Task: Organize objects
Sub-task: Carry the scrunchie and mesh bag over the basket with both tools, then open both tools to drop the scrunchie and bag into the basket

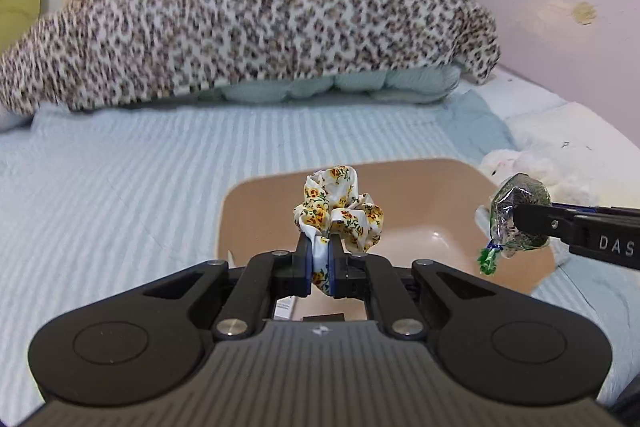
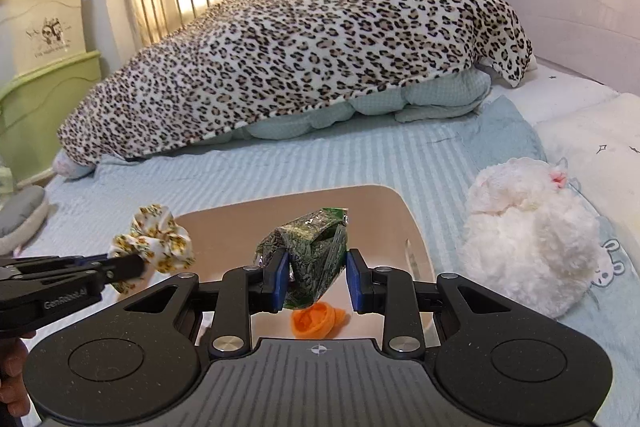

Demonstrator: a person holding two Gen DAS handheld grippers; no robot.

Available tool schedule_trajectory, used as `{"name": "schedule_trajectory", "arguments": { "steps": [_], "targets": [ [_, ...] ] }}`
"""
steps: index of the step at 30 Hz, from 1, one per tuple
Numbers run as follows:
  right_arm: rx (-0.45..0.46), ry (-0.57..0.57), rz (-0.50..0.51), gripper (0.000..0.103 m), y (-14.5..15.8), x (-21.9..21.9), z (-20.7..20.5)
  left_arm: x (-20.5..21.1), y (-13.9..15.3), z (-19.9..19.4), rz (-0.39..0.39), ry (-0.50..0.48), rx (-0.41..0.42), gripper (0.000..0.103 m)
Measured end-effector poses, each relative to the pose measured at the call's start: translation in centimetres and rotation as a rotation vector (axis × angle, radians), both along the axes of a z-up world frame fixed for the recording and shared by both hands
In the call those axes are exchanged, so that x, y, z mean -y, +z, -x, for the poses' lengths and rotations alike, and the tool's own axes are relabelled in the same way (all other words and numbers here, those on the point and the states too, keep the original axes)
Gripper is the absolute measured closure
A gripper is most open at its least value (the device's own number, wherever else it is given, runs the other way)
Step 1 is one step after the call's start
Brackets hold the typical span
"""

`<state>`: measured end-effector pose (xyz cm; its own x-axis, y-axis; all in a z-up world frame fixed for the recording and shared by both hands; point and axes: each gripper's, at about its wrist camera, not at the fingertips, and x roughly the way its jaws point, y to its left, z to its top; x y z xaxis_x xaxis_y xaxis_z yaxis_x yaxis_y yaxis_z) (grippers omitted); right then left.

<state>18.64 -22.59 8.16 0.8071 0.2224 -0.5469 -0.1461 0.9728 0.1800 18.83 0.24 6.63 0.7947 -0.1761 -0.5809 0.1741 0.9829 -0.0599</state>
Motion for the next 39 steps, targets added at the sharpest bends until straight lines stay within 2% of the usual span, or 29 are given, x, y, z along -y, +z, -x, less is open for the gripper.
{"name": "schedule_trajectory", "arguments": {
  "steps": [8, 11, 15, 17, 18, 19, 20, 22, 23, 24, 25, 29, 31, 35, 39],
  "targets": [
    [-0.096, -0.025, 0.059, 0.075, -4.0, -0.5, -3.7, 0.7, -4.4, -3.9, -0.1, 0.03, -0.146, 0.094],
    [-0.137, -0.017, 0.086, 0.075, -5.3, -0.9, -4.2, 0.4, -6.3, -4.7, -0.114, 0.04, -0.195, 0.094],
    [-0.151, -0.005, 0.143, 0.074, -6.3, -1.7, -4.0, 0.4, -6.7, -4.3, -0.119, 0.008, -0.21, 0.092],
    [-0.147, 0.0, 0.163, 0.073, -6.4, -2.0, -3.8, 0.5, -6.2, -3.9, -0.118, -0.006, -0.194, 0.088],
    [-0.148, 0.003, 0.167, 0.062, -6.4, -2.1, -3.7, 0.5, -5.8, -3.6, -0.118, -0.007, -0.186, 0.087],
    [-0.147, 0.003, 0.167, 0.062, -6.3, -2.1, -3.7, 0.4, -5.4, -3.4, -0.114, -0.008, -0.184, 0.076],
    [-0.143, 0.005, 0.16, 0.061, -6.0, -2.1, -3.5, 0.4, -4.9, -3.2, -0.104, -0.007, -0.18, 0.058],
    [-0.134, 0.004, 0.141, 0.048, -5.4, -1.8, -3.1, 0.2, -3.8, -2.3, -0.089, -0.003, -0.152, 0.035],
    [-0.129, 0.005, 0.132, 0.044, -5.1, -1.7, -2.8, 0.1, -3.3, -1.9, -0.091, -0.003, -0.134, 0.03],
    [-0.122, 0.004, 0.123, 0.034, -4.6, -1.5, -2.5, 0.2, -2.8, -1.5, -0.1, -0.005, -0.119, 0.029],
    [-0.119, 0.004, 0.116, 0.028, -4.2, -1.4, -2.2, 0.2, -2.3, -1.1, -0.114, -0.007, -0.108, 0.029],
    [-0.108, 0.013, 0.101, 0.022, -3.0, -0.9, -0.5, -0.2, -1.0, 0.6, -0.136, 0.01, -0.089, 0.027],
    [-0.105, 0.017, 0.095, 0.01, -2.6, -0.6, 0.4, -0.7, -0.8, 1.4, -0.123, 0.014, -0.098, 0.025],
    [-0.105, 0.022, 0.09, 0.004, -2.2, -0.2, 2.0, -1.4, -0.5, 3.3, -0.117, 0.021, -0.108, 0.018],
    [-0.132, 0.034, 0.1, 0.001, -2.6, -0.1, 3.3, -1.9, -0.9, 4.8, -0.116, 0.025, -0.117, 0.017]
  ]
}}
